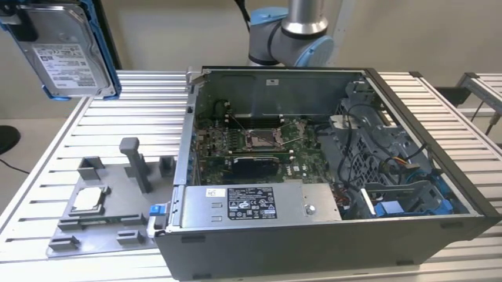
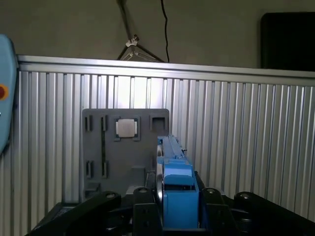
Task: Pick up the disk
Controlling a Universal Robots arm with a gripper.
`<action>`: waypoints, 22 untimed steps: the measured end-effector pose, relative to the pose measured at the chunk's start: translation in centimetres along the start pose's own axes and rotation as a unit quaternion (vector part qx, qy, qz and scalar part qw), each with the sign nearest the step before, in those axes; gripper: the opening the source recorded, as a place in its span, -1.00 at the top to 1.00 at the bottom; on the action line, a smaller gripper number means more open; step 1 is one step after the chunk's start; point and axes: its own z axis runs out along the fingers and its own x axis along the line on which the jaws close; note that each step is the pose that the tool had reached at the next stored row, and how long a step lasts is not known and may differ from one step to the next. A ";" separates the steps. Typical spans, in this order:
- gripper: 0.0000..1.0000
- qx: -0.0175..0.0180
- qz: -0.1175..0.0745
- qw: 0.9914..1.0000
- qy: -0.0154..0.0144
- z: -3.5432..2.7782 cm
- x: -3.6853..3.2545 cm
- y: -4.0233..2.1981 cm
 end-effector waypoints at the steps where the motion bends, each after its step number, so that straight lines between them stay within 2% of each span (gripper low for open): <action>1: 1.00 0.000 0.000 1.000 0.000 0.00 0.00 -0.25; 22: 1.00 0.000 0.000 1.000 0.000 -0.16 0.18 -6.42</action>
